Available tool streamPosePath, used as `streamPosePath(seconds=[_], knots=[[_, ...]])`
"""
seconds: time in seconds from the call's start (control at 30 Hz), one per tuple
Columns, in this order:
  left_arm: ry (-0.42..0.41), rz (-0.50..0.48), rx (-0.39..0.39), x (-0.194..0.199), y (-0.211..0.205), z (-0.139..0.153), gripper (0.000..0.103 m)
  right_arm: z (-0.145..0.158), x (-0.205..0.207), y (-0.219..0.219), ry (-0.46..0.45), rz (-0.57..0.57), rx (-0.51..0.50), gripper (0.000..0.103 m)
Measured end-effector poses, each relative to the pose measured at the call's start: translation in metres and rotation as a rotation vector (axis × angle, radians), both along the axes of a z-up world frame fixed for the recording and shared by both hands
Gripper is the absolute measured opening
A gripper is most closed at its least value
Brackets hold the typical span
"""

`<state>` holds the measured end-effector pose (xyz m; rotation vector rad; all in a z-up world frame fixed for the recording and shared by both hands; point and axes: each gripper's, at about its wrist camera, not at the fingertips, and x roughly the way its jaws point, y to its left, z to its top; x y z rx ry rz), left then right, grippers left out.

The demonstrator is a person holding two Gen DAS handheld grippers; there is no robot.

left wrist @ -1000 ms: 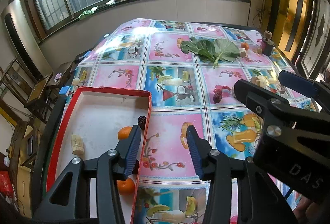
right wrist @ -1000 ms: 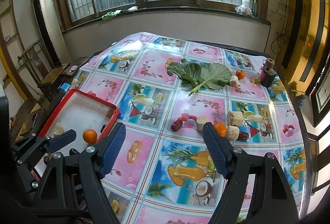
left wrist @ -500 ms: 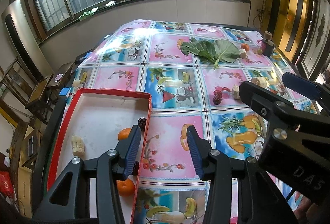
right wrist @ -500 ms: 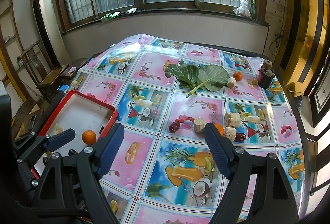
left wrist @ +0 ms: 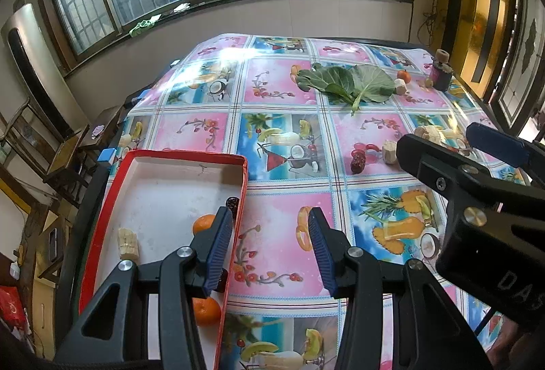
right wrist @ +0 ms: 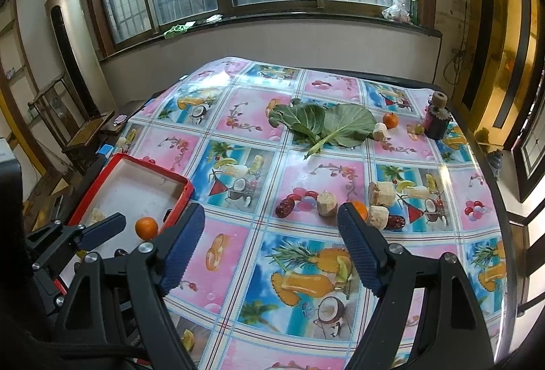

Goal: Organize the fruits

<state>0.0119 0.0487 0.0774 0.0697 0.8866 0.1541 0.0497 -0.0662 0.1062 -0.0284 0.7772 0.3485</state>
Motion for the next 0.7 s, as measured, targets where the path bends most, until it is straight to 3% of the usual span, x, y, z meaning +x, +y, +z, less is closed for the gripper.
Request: streamPosePath(seconds=[0.7], knots=[[0.010, -0.003, 0.015, 0.0025, -0.0056, -0.0036, 0.047, -0.0059, 0.0038, -0.0073, 0.029, -0.007, 0.041, 0.081]])
